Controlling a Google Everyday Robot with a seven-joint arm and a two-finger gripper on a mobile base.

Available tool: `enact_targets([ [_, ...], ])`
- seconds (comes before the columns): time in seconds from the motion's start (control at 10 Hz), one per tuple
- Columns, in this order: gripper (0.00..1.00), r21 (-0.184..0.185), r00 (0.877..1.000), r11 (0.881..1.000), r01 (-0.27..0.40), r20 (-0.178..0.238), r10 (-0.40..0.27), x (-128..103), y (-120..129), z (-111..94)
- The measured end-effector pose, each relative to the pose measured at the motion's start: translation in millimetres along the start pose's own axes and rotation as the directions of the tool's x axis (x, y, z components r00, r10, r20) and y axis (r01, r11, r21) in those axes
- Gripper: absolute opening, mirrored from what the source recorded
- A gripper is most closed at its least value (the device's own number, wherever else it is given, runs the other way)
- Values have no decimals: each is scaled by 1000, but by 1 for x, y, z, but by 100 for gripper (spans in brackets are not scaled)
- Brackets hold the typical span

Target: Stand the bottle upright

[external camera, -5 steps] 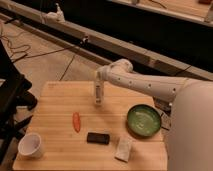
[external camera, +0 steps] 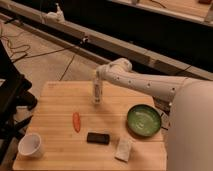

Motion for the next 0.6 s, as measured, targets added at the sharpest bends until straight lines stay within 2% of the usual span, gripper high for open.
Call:
enact_targets([
  [0.6,0,5,1000,1000,17,7,-18,-4,-1,2],
])
